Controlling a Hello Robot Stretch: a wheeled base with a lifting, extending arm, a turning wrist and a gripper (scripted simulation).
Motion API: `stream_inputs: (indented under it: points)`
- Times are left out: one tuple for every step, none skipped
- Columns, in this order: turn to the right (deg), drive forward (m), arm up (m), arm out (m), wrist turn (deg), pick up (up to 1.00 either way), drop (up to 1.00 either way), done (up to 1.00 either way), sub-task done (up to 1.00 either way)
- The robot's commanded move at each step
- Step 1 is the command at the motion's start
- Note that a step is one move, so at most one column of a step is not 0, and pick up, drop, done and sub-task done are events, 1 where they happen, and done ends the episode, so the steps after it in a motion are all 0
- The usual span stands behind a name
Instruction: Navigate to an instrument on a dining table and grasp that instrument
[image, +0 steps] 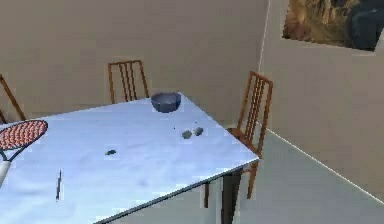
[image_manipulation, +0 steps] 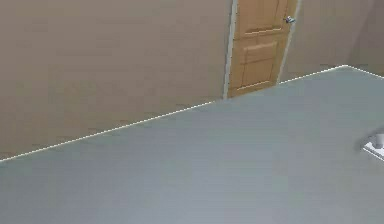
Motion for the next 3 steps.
stream_inputs:
  points:
    - [30.0,0.0,0.0,0.0,0.0,0.0,0.0,0.0,0.0]
    - [0.0,0.75,0.0,0.0,0.0,0.0,0.0,0.0,0.0]
    - [-45.0,0.0,0.0,0.0,0.0,0.0,0.0,0.0,0.0]
